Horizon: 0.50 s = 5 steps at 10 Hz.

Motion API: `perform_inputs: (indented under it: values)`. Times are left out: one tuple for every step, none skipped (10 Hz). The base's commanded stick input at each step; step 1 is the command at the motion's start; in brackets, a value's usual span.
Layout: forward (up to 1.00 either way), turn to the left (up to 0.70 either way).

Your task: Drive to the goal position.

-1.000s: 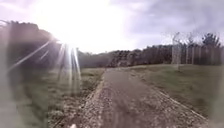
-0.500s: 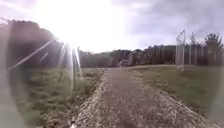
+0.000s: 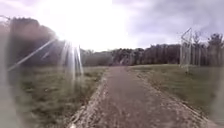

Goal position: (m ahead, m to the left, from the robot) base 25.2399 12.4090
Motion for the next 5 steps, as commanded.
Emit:
perform_inputs:
  values:
    - [0.85,0.00]
    - [0.85,-0.25]
    - [0.85,-0.34]
    - [0.85,-0.34]
    - [0.85,-0.21]
